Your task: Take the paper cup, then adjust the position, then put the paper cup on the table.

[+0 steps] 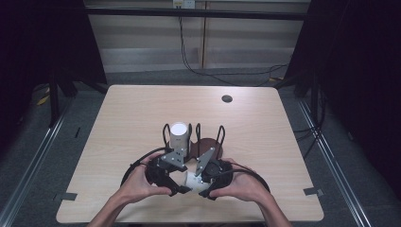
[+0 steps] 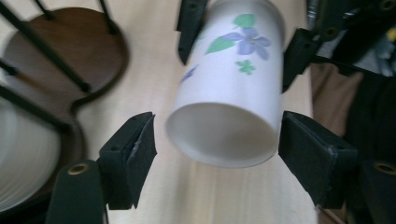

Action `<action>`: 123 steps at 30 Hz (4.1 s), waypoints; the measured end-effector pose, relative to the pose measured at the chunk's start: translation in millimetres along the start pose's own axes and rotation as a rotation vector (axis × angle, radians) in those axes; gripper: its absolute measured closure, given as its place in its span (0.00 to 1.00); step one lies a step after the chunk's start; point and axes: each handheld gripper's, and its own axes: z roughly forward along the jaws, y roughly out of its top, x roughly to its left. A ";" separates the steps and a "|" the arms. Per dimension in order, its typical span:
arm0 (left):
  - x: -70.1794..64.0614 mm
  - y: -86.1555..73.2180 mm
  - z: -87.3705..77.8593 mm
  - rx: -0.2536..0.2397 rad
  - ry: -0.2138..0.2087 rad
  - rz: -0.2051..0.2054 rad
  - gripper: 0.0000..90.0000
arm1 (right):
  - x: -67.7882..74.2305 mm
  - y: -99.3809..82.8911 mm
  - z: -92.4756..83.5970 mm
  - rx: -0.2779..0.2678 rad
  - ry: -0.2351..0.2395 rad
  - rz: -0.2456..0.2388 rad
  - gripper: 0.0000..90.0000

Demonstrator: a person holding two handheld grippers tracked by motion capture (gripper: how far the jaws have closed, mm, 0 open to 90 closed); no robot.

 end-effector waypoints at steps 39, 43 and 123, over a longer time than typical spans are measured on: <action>-5.2 -2.3 6.1 -0.010 -0.064 0.013 0.41 | -0.2 -0.9 0.4 -0.071 0.085 -0.008 0.34; -6.7 -1.5 3.9 -0.022 -0.053 0.000 0.41 | -1.6 -3.4 -0.7 -0.101 0.085 0.003 0.30; 0.3 -18.1 -28.5 -0.351 -0.021 -0.093 0.40 | -19.6 -55.2 -25.7 -0.768 0.121 0.281 0.15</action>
